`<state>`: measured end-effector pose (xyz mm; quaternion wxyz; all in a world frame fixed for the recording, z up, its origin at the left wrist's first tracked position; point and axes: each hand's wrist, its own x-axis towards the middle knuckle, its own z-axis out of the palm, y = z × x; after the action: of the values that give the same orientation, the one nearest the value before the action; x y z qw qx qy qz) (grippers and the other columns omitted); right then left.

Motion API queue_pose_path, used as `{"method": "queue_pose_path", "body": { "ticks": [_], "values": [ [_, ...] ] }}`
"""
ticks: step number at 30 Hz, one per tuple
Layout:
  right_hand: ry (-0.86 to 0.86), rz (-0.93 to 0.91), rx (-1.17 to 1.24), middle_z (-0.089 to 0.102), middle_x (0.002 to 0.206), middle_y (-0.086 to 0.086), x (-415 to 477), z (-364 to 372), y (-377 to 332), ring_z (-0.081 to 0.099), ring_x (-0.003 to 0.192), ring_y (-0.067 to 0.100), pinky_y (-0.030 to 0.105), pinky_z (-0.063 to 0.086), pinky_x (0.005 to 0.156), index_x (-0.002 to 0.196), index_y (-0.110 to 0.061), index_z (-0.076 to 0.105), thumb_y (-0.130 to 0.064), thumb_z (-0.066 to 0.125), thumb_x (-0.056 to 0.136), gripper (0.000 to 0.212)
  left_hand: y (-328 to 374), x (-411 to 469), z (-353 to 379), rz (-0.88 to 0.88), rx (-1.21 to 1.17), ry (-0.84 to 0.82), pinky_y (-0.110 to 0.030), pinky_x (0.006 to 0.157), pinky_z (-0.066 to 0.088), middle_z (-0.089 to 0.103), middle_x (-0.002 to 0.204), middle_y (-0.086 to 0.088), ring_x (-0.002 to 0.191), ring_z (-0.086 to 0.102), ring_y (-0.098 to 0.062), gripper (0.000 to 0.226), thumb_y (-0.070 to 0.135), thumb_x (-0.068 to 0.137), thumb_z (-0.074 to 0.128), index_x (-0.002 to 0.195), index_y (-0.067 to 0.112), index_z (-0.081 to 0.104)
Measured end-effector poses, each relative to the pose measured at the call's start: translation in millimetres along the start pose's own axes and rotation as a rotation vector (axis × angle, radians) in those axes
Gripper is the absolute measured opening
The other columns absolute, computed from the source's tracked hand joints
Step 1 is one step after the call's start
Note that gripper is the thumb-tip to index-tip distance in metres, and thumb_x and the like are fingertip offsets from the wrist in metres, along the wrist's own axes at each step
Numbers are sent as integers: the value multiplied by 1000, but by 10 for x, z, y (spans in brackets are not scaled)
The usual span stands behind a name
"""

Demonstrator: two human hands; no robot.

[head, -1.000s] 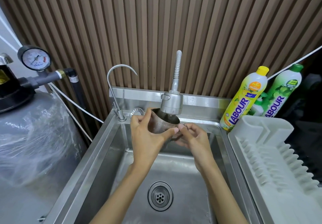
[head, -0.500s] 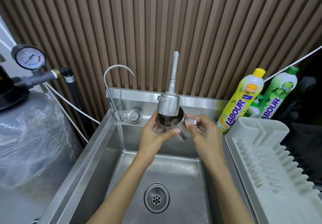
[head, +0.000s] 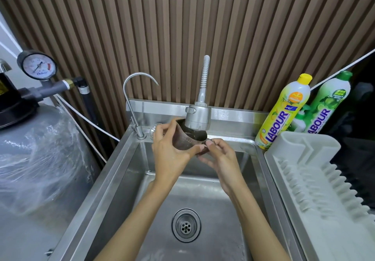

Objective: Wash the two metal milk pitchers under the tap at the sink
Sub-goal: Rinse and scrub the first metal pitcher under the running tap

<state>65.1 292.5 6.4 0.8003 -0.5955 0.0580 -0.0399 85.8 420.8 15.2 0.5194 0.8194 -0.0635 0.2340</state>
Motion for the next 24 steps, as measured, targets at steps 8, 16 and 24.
{"method": "queue_pose_path", "body": {
  "ticks": [8, 16, 24],
  "values": [
    [209, 12, -415, 70, 77, 13, -91, -73, -214, 71, 69, 21, 39, 60, 55, 69, -8, 56, -24, 67, 84, 24, 11, -97, 7, -399, -265, -163, -21, 78, 45, 71, 93, 2, 89, 65, -12, 48, 54, 48, 83, 88, 31, 69],
    [252, -315, -852, 67, 82, -3, -200, 12, -451, 65, 82, 24, 31, 49, 73, 64, -20, 50, -22, 65, 84, 26, -47, -106, 62, -462, -735, -390, -32, 89, 53, 72, 102, -1, 102, 63, -17, 53, 9, 59, 79, 108, 21, 64],
    [17, -157, -167, 65, 114, -12, 25, -86, -171, 61, 110, 8, 28, 48, 96, 69, -12, 46, -3, 56, 89, 24, 33, 15, 72, -108, -527, -154, -19, 89, 47, 60, 117, 6, 109, 58, -3, 73, 1, 54, 83, 113, 35, 56]
  ]
}}
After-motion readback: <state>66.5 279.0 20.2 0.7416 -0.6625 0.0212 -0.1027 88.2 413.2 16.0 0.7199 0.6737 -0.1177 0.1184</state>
